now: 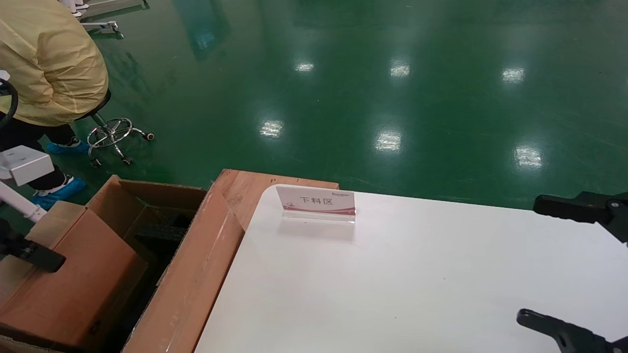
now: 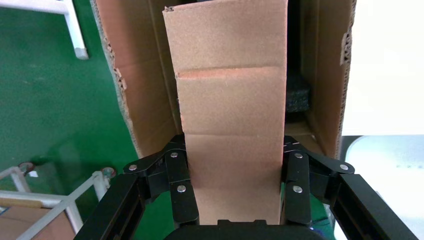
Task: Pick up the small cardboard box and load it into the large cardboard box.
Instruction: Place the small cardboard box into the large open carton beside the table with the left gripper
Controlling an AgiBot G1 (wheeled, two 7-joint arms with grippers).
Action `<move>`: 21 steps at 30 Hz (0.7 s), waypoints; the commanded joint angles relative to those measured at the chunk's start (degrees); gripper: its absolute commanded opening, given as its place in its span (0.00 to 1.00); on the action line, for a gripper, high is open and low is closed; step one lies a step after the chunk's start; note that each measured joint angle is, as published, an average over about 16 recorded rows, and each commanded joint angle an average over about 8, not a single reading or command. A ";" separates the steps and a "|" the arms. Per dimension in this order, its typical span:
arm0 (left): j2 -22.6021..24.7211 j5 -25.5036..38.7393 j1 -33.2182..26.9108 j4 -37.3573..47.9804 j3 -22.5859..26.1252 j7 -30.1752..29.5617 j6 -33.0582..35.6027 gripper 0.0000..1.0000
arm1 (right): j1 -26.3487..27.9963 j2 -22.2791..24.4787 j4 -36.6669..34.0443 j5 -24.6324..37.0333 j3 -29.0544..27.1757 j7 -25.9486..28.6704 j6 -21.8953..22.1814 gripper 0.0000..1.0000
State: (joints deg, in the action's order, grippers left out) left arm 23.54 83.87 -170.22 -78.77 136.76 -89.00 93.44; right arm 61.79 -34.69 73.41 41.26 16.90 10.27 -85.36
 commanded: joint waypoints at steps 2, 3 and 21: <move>0.21 0.37 0.14 0.01 0.50 0.32 -0.06 0.00 | 0.00 0.00 0.00 -0.01 0.01 0.00 0.00 1.00; 0.18 0.59 0.17 0.01 0.57 0.52 -0.18 0.00 | 0.00 0.01 0.00 -0.01 0.01 -0.01 0.01 1.00; -0.96 4.73 6.60 3.21 -3.13 5.78 -4.01 0.00 | 0.02 0.03 0.00 -0.05 0.07 -0.03 0.03 1.00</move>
State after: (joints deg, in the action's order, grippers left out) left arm 22.71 88.55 -163.64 -75.49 133.82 -83.30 89.45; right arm 61.81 -34.66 73.41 41.21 16.97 10.23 -85.33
